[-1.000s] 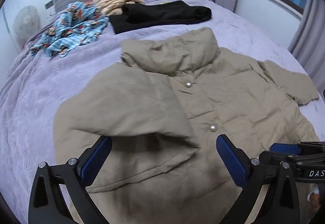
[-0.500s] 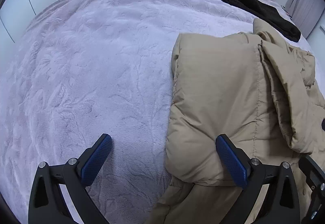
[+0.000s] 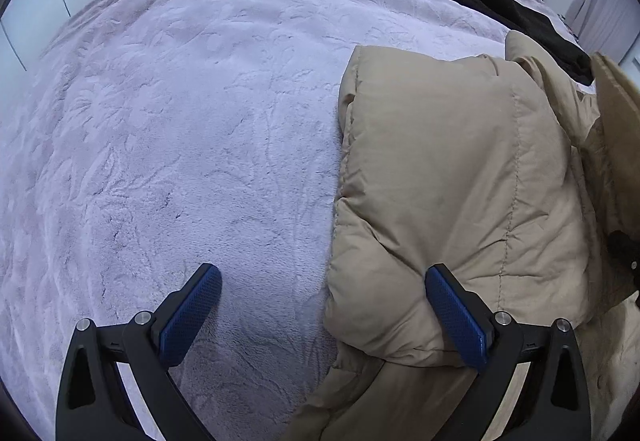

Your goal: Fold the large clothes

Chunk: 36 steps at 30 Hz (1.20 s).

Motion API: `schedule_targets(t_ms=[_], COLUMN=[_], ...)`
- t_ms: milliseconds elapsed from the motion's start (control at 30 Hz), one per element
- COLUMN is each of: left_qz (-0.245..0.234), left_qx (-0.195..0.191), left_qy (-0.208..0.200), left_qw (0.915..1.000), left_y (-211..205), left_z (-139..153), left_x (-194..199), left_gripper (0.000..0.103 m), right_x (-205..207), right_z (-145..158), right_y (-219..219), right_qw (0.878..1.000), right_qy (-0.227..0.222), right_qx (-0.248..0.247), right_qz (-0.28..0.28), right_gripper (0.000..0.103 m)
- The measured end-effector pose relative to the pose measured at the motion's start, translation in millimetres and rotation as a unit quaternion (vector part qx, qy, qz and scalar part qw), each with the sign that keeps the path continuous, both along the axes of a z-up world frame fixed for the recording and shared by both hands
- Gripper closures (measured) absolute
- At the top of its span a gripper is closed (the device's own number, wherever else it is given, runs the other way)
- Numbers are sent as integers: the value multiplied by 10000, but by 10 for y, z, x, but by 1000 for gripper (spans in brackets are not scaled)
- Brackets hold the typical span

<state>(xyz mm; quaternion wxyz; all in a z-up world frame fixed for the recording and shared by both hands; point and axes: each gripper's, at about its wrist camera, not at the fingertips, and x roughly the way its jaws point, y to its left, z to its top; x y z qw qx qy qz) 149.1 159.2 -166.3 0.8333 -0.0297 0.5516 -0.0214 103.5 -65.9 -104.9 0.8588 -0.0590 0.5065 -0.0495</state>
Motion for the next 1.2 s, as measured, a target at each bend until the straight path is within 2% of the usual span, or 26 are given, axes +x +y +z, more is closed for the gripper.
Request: schedule_targets(t_ms=[100, 167, 200, 333, 367, 400, 467, 500, 533, 567, 633, 700, 800, 867, 1000, 1067, 1200], left_qz=[-32, -52, -65, -80, -63, -45, 28, 56, 53, 31, -122, -375, -629, -568, -308, -338, -338], left_qx=[6, 40, 47, 118, 138, 149, 65, -37, -123, -219, -461, -497, -180, 15, -100, -122, -34], left_qy=[-21, -31, -27, -104, -221, -282, -362, -422, -441, -437, -468, -442, -237, -109, -133, -120, -30], left_qw=[10000, 10000, 10000, 9998, 9996, 9995, 9993, 9991, 9989, 9988, 9978, 9971, 9976, 9983, 9994, 9993, 9994], left_y=[-4, -19, -23, 31, 79, 123, 238, 292, 316, 320, 253, 52, -318, -438, -401, -390, -413], left_z=[-5, 5, 20, 192, 277, 342, 466, 524, 569, 610, 662, 640, 403, 186, 69, 65, 91], left_x=[-10, -29, -35, -70, -77, -74, -33, -6, 29, 75, 156, 218, 261, 277, 275, 275, 288], left_gripper=[0, 0, 0, 2, 7, 17, 25, 38, 45, 45, 45, 45, 45, 45, 36, 36, 36], right_x=[-65, -119, -172, -451, -528, -596, -720, -786, -824, -830, -772, -606, -347, -227, -113, -165, -391], right_z=[-18, -118, -173, -187, -159, -129, -40, 21, 85, 146, 239, 286, 260, 138, -288, -443, -437], right_y=[-481, -797, -955, -1368, -1453, -1519, -1625, -1657, -1656, -1628, -1511, -1306, -994, -849, -899, -1075, -1434], right_qw=[9969, 9911, 9858, 9687, 9635, 9594, 9531, 9509, 9505, 9518, 9564, 9623, 9706, 9736, 9774, 9743, 9627], right_qy=[48, 266, 387, 436, 379, 342, 240, 126, 14, -57, -151, -170, -158, -75, 362, 435, 275], right_qx=[222, 602, 922, 1381, 1541, 1636, 1786, 1901, 1996, 2086, 2282, 2345, 2262, 2185, 1933, 1984, 2261], right_qz=[-748, -1155, -1346, -2014, -2157, -2273, -2431, -2438, -2383, -2248, -1816, -1365, -803, -659, -775, -972, -1461], right_gripper=[46, 46, 46, 46, 46, 45, 46, 58, 69, 80, 80, 80, 80, 80, 80, 86, 87])
